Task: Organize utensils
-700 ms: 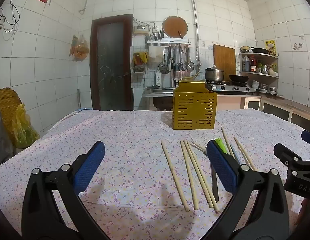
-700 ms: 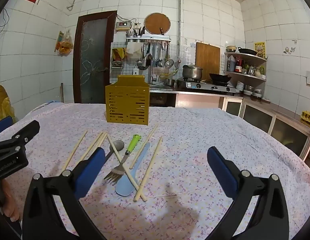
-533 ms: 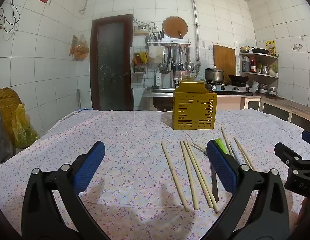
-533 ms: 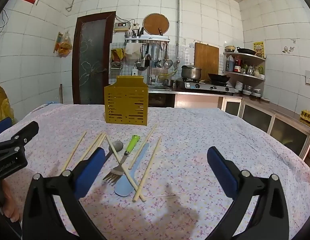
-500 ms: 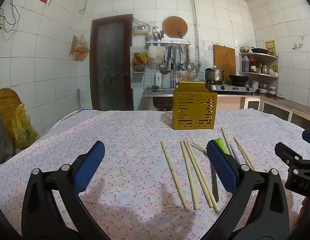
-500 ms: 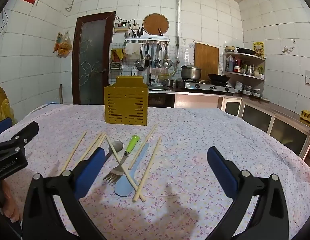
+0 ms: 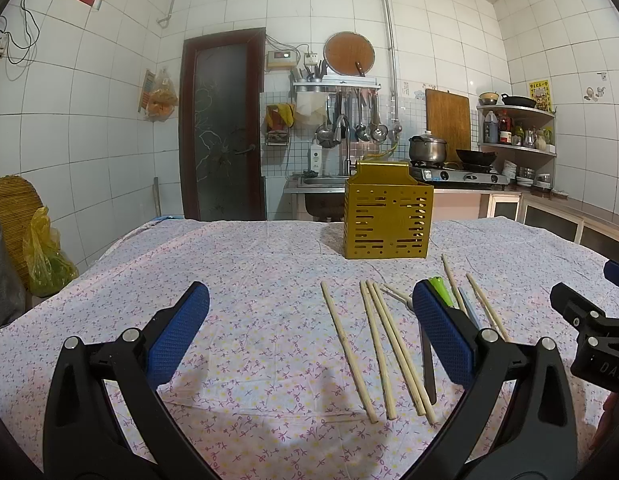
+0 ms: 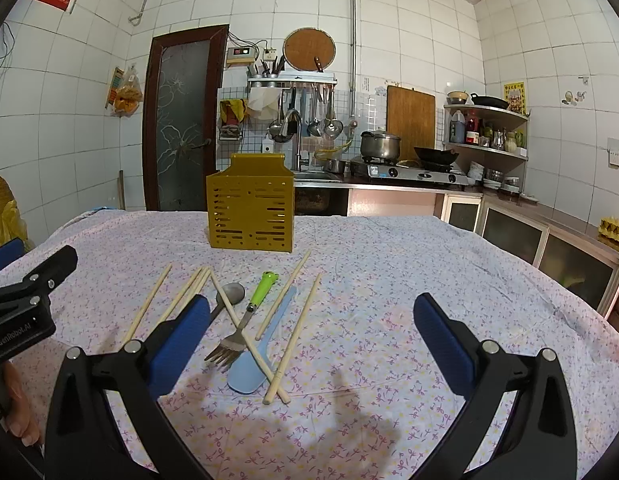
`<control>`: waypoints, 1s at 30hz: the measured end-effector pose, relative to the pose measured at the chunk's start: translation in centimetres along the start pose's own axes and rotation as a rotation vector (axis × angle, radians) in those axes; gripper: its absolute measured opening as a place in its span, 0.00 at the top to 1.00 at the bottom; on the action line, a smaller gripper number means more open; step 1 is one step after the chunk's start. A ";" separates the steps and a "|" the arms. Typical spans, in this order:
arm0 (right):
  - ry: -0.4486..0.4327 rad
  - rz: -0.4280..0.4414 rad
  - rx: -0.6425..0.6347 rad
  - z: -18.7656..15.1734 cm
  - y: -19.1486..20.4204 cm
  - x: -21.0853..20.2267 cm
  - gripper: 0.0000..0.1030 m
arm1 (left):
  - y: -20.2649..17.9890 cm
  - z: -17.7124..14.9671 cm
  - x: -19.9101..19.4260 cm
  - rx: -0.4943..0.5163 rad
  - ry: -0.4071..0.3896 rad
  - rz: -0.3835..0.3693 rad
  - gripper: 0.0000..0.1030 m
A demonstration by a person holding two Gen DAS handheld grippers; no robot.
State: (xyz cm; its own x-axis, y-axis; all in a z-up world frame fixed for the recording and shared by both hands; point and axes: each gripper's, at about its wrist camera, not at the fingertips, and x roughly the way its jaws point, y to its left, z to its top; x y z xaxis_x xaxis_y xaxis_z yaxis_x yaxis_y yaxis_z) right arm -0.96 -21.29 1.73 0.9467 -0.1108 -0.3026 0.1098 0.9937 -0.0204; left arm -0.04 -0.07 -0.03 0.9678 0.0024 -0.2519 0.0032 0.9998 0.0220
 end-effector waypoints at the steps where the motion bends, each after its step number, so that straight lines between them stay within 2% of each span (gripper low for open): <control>1: -0.002 0.000 -0.001 0.0 -0.1 -0.1 0.04 | 0.0 0.0 0.0 -0.001 -0.001 0.000 0.05; 30: -0.001 -0.001 -0.014 -0.1 0.6 -0.1 0.04 | -0.3 0.2 -0.3 -0.001 -0.001 0.000 0.05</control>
State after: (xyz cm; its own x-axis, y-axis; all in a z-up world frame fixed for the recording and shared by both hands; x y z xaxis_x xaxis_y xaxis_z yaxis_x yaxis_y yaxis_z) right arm -1.04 -20.66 1.70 0.9470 -0.1118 -0.3012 0.1065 0.9937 -0.0338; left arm -0.31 -0.41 0.19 0.9681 0.0020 -0.2505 0.0034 0.9998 0.0212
